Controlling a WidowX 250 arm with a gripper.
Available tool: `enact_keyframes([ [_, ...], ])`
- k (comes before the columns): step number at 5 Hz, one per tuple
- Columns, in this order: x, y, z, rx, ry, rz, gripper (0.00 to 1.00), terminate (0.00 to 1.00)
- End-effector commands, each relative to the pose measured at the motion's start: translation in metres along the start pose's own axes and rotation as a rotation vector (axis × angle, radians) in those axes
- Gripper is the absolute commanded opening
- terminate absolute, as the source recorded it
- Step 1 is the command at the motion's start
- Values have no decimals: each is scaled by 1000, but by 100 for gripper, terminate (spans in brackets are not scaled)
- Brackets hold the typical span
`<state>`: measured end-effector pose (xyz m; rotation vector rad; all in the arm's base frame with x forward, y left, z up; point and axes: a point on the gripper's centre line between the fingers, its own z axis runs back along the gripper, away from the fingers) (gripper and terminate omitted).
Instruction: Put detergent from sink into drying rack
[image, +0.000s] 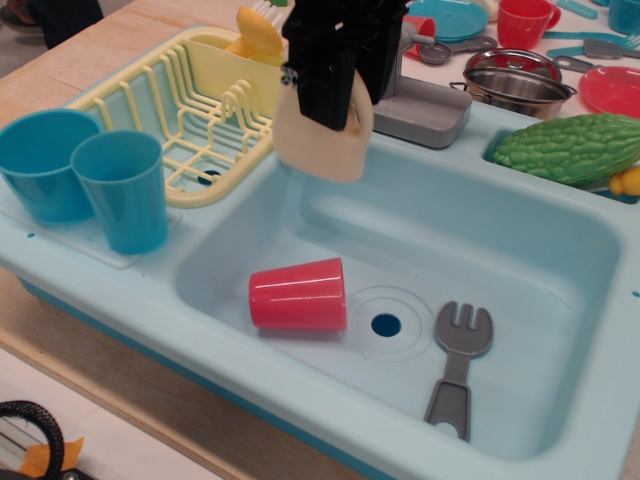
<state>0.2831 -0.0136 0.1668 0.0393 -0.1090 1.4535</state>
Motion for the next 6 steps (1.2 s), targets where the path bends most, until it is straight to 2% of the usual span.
enact_keyframes([
  [1, 38, 7, 20, -79, -37, 32, 0, 0],
  [2, 59, 12, 23, -71, -52, 30, 0, 0],
  [3, 79, 15, 21, -74, -42, 5, 100, 0],
  [5, 79, 15, 21, -74, -42, 5, 100, 0],
  [6, 79, 15, 21, -74, -42, 5, 100, 100],
])
